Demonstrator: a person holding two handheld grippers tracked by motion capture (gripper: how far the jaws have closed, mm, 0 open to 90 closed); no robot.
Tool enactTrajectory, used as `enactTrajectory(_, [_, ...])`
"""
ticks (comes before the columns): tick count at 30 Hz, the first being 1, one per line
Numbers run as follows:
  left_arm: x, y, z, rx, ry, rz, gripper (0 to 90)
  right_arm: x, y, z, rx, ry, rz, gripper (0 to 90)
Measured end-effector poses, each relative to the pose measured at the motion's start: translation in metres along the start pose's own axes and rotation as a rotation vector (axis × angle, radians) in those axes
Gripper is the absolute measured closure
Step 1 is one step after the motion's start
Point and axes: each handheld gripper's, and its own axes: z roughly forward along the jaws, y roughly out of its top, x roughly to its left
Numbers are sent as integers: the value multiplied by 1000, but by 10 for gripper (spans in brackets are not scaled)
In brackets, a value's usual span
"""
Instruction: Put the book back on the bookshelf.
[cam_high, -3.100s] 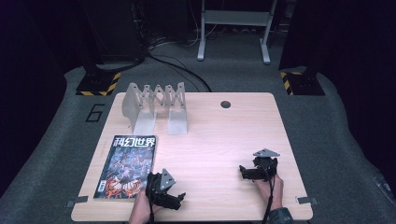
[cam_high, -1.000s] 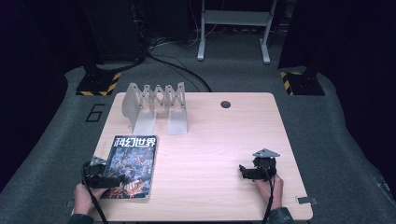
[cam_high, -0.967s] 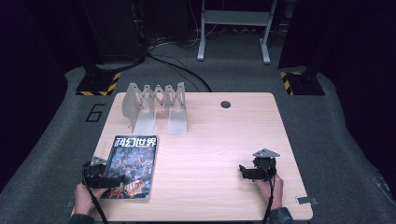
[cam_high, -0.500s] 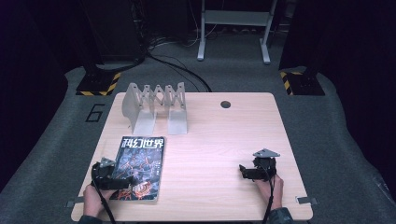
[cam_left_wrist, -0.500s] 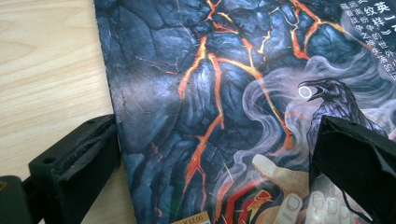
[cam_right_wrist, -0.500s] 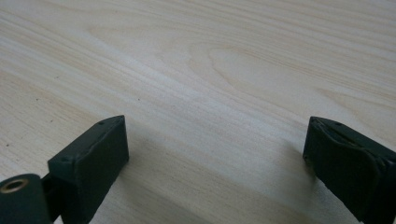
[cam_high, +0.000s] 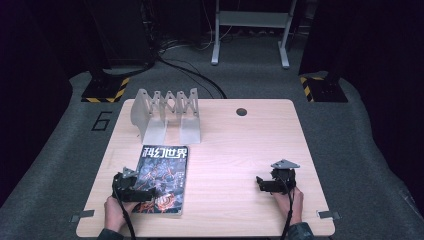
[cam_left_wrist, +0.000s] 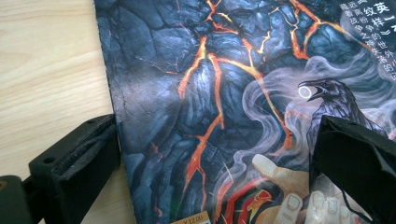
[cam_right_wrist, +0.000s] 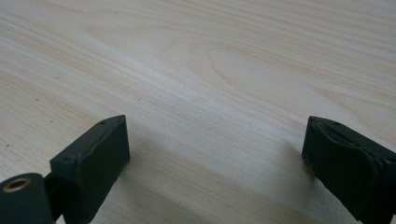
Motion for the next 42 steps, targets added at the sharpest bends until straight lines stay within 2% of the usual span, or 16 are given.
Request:
enactTrajectory(11, [-26, 8, 10, -10, -2, -1, 7, 0, 0, 0, -9, -1, 1, 74])
enactTrajectory(19, [-50, 16, 19, -13, -19, 23, 7, 0, 0, 0, -11, -2, 2, 80])
enactTrajectory(22, [-57, 19, 22, 4, -30, 50, 7, 0, 0, 0, -11, -2, 2, 80])
enactTrajectory(25, [-64, 22, 24, 11, -33, 55, 10, 0, 0, 0, -11, -3, 2, 80])
enactTrajectory(35, [-89, 26, 31, -6, -34, 45, 12, 0, 0, 0, -11, -3, 1, 81])
enactTrajectory(39, [-96, 27, 33, -6, -37, 51, 12, 0, 0, 0, -10, -2, 0, 82])
enactTrajectory(42, [-100, 28, 34, -8, -36, 40, 12, 0, 0, 0, -11, -3, 2, 82])
